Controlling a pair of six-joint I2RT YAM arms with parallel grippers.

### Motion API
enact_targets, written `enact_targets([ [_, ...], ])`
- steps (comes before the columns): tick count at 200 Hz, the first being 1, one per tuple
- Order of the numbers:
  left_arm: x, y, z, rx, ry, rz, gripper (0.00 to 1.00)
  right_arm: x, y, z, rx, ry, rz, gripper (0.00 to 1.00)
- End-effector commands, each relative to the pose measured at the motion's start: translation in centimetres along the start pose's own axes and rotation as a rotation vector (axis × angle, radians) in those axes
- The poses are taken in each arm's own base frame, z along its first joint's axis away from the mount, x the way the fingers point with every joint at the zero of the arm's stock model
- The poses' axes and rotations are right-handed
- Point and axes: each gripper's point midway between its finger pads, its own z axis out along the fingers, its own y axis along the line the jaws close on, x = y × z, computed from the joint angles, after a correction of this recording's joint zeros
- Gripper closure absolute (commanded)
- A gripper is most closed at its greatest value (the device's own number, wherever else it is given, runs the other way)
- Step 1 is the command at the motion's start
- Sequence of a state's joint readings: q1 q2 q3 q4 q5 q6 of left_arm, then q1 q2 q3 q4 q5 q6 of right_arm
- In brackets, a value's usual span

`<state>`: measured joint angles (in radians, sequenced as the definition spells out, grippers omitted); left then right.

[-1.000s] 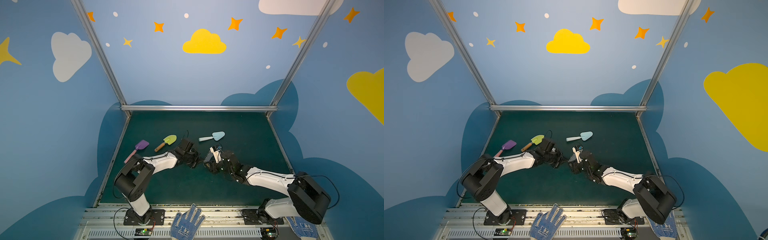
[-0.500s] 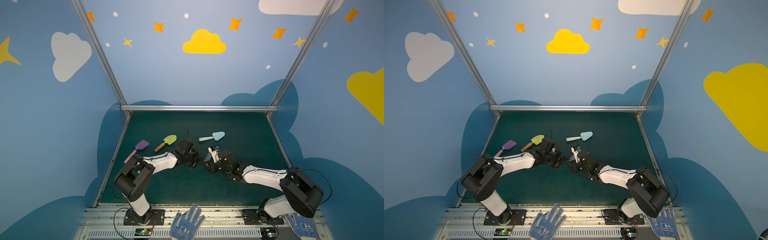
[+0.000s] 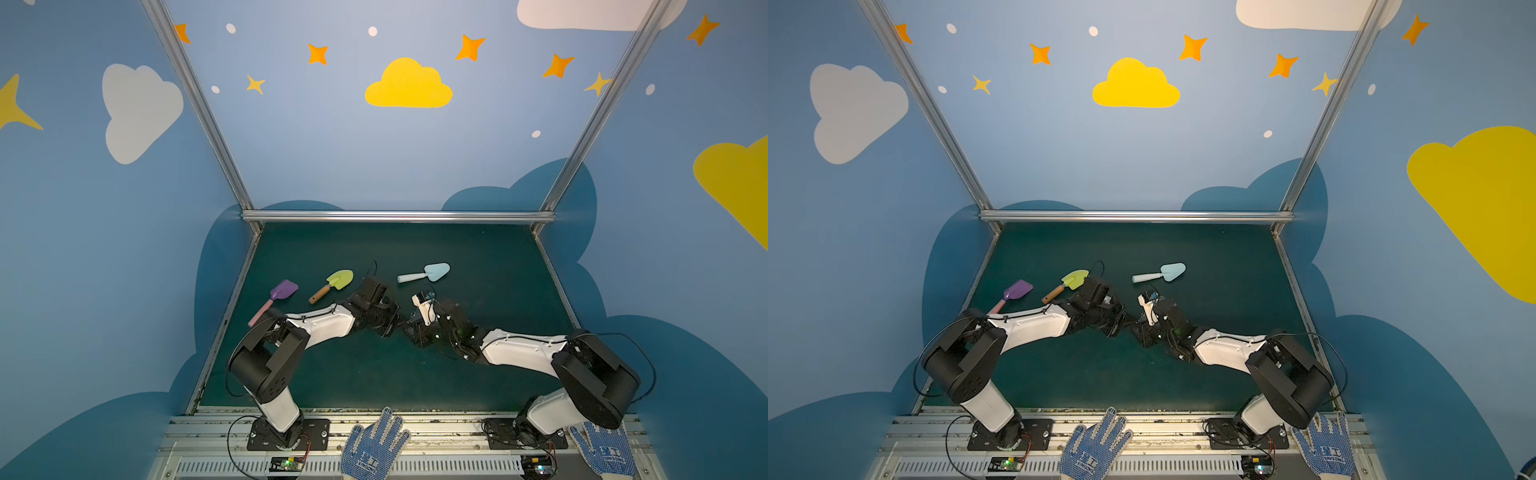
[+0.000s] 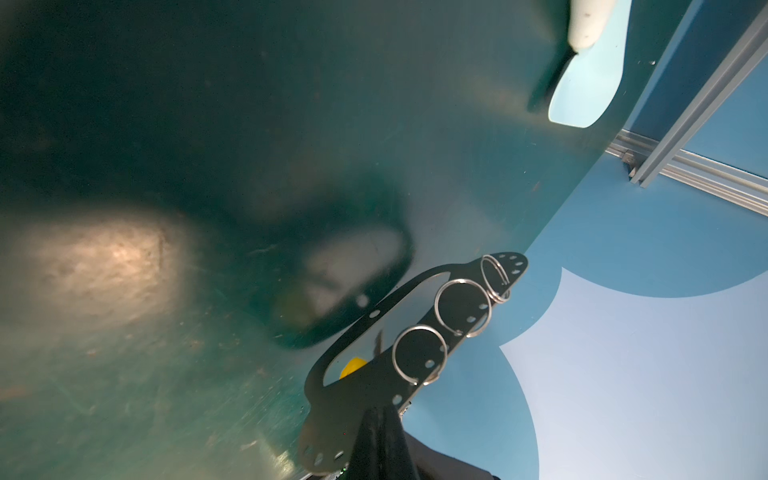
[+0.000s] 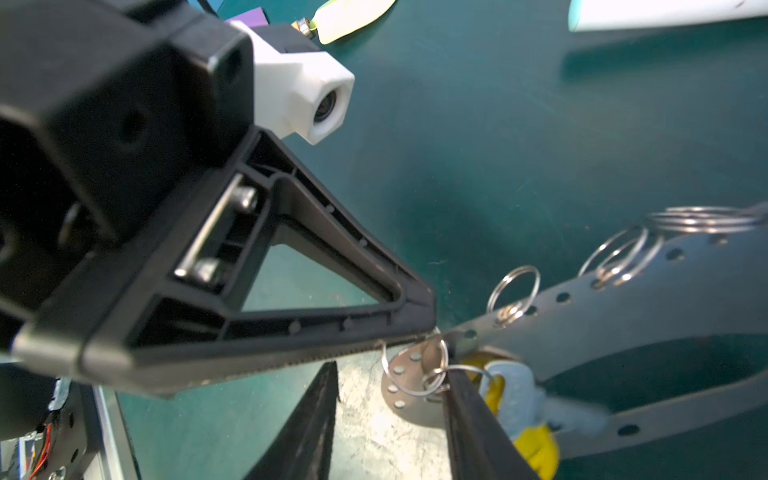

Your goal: Put the keys on the keyring

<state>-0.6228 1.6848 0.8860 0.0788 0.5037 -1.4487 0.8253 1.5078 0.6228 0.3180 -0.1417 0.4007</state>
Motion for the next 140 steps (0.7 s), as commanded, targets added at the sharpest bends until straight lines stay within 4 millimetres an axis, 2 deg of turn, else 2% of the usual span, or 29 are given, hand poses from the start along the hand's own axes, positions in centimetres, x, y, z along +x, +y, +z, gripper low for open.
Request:
enact_targets([
  [1,0.6,-1.5,-0.8,0.043,0.009,0.025,0.96,-0.7,0.3,-0.3,-0.015,-0.018,-0.020,0.64],
  [59,0.7,-1.5,-0.8,0.046,0.011,0.023,0.96,-1.0,-0.2,-0.9,-0.020,-0.028,-0.013,0.90],
  [109,0.6,-1.4,-0.9,0.045,0.008,0.020,0.96,-1.2,-0.4,-1.2,-0.022,-0.032,-0.005,1.00],
  [140,0.3,-1.2,-1.0,0.040,0.009,0.018,0.96,-1.1,0.3,-2.0,-0.078,-0.016,-0.007,1.00],
])
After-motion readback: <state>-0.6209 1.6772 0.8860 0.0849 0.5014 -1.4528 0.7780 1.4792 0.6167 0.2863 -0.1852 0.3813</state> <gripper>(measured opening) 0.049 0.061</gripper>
